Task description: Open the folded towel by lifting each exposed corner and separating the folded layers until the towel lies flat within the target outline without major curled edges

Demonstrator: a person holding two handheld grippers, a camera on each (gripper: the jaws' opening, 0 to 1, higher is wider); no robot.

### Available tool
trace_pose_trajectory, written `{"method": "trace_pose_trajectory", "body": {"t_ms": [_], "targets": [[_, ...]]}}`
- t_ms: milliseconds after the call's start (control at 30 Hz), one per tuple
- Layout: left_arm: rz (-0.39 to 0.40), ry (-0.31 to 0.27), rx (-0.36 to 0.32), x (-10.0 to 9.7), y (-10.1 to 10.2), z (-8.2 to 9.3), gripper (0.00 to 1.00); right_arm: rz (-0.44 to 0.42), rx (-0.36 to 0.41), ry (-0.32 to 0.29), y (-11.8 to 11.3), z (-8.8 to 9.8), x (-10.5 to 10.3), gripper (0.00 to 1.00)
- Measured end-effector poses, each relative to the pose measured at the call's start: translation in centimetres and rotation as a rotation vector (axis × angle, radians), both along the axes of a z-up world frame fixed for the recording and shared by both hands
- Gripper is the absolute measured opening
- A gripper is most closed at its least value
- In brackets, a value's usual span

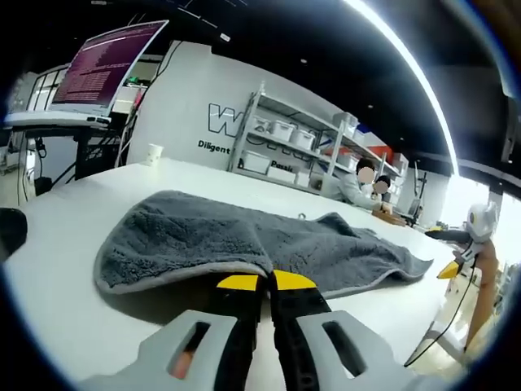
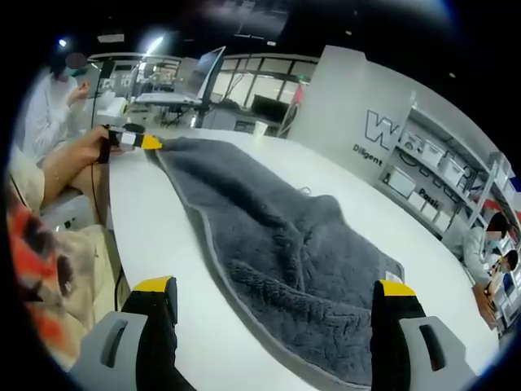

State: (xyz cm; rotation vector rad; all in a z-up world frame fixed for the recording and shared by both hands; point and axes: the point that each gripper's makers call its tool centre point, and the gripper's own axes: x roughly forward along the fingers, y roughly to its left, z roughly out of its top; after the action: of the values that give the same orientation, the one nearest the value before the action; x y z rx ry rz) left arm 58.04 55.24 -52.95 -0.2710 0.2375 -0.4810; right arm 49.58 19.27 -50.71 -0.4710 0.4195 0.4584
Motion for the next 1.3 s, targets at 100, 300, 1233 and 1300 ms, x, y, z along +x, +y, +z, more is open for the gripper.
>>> {"method": "trace_pose_trajectory", "body": {"t_ms": [100,300,1233,1300], "targets": [[0.000,0.002,0.005,-0.6,0.4,-0.1,0.04,-0.001,0.000,0.008,-0.1,-0.1,-0.1,0.99],[-0.007,0.003,0.040,-1.7,1.3,-0.3,0.04,-0.008,0.004,0.008,-0.2,0.0,-0.1,0.99],[-0.094,0.073,0.148,-5.7,0.7,-0.7,0.57,0.019,-0.022,0.029,0.6,-0.5,-0.1,0.99],[-0.102,0.068,0.163,-6.0,0.5,-0.4,0.61,0.021,-0.027,0.038,0.7,-0.6,-0.2,0.99]]}}
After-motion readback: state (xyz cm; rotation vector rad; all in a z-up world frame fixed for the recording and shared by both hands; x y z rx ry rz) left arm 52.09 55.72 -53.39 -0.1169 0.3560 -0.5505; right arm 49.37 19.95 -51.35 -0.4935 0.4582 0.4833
